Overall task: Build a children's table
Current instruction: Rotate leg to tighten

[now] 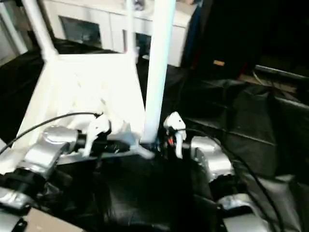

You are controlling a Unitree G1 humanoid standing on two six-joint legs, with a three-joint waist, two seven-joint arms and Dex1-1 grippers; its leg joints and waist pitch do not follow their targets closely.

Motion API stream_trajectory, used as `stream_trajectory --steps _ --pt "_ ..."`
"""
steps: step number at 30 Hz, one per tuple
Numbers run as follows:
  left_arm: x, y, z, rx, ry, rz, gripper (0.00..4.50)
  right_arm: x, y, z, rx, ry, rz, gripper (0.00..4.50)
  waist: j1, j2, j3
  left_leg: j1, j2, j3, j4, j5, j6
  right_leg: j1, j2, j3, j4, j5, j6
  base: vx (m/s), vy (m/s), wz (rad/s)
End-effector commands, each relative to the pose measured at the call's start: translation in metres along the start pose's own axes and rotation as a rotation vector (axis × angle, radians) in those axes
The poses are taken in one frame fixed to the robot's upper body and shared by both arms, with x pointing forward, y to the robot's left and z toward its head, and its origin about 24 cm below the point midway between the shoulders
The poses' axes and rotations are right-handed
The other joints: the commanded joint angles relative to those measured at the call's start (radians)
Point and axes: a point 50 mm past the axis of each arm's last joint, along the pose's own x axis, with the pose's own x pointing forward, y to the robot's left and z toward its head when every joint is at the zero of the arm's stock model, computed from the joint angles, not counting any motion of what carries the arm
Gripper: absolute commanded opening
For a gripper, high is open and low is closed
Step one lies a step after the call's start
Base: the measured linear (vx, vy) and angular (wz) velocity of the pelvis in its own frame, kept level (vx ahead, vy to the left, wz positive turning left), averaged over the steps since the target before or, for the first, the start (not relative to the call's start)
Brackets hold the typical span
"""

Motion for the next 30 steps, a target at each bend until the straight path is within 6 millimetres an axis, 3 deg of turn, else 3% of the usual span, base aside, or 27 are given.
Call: stream_trajectory --steps 1,2,4,8,9,14,18,24,26,28,30 --pt "0.008 0.007 0.028 0.034 -0.088 0.093 0.00 0.011 0.005 -0.016 0.011 0.081 -0.077 2.59 -0.003 0.002 -0.066 0.004 0.024 -0.010 -0.072 -0.204 -0.001 0.052 -0.082 0.047 -0.082 -0.331 -0.172 0.000 0.000 0.00" --pt "0.008 0.007 0.028 0.034 -0.088 0.093 0.00 0.011 0.005 -0.016 0.011 0.081 -0.077 2.59 -0.006 0.002 -0.066 0.005 0.025 -0.009 -0.071 -0.207 0.001 0.048 -0.082 0.049 -0.083 -0.326 -0.173 0.000 0.000 0.00" --pt "0.024 0.000 0.032 -0.008 -0.116 0.111 0.00 0.023 0.002 -0.014 0.050 0.064 -0.258 2.59 -0.009 0.000 -0.067 0.004 0.025 -0.008 -0.071 -0.190 -0.003 0.048 -0.082 0.050 -0.078 -0.305 -0.179 0.000 0.000 0.00" --pt "0.037 -0.010 0.032 -0.005 -0.103 0.092 0.00 0.037 0.014 -0.010 -0.014 0.056 -0.213 2.59 -0.014 0.001 -0.068 0.003 0.023 -0.008 -0.069 -0.190 0.013 0.049 -0.080 0.049 -0.080 -0.286 -0.179 0.000 0.000 0.00" --pt "0.038 -0.011 0.032 -0.003 -0.103 0.089 0.00 0.038 0.016 -0.009 -0.018 0.051 -0.202 2.94 -0.015 0.007 -0.069 0.001 0.023 -0.008 -0.070 -0.184 0.021 0.051 -0.079 0.049 -0.077 -0.259 -0.184 0.000 0.000 0.00" --pt "0.036 -0.011 0.033 0.012 -0.100 0.089 0.00 0.040 0.019 -0.002 -0.001 0.007 -0.121 3.63 -0.015 0.004 -0.067 0.002 0.024 -0.008 -0.071 -0.205 0.027 0.051 -0.079 0.049 -0.079 -0.267 -0.188 0.000 0.000 0.00" --pt "0.027 -0.012 0.028 0.038 -0.084 0.032 0.00 0.032 0.015 -0.001 -0.053 0.020 -0.059 3.78 -0.015 0.004 -0.068 0.001 0.025 -0.009 -0.070 -0.199 0.032 0.053 -0.079 0.049 -0.077 -0.251 -0.194 0.000 0.000 0.00" --pt "0.010 -0.017 0.017 0.070 -0.027 -0.120 0.00 0.008 0.012 -0.001 -0.105 0.052 0.131 3.78 -0.014 0.003 -0.073 -0.001 0.027 -0.007 -0.065 -0.137 0.067 0.059 -0.077 0.050 -0.061 -0.121 -0.234 0.000 0.000 0.00" --pt "-0.002 -0.019 0.010 0.086 0.015 -0.202 0.00 -0.003 0.009 0.000 -0.123 0.075 0.189 3.78 -0.012 -0.001 -0.071 0.000 0.026 -0.006 -0.065 -0.140 0.074 0.059 -0.076 0.049 -0.063 -0.123 -0.240 0.000 0.000 0.00" --pt "-0.008 -0.020 0.009 0.112 0.024 -0.243 0.00 -0.008 0.006 0.002 -0.131 0.080 0.200 3.78 -0.008 0.004 -0.068 0.003 0.030 -0.004 -0.066 -0.160 0.068 0.054 -0.077 0.048 -0.065 -0.163 -0.238 0.000 0.000 0.00" --pt "-0.012 -0.015 0.006 0.139 0.066 -0.194 0.00 -0.012 0.002 0.004 -0.132 0.080 0.199 3.78 -0.003 0.003 -0.066 0.007 0.032 -0.002 -0.068 -0.179 0.054 0.050 -0.077 0.049 -0.067 -0.193 -0.235 0.000 0.000 0.00"
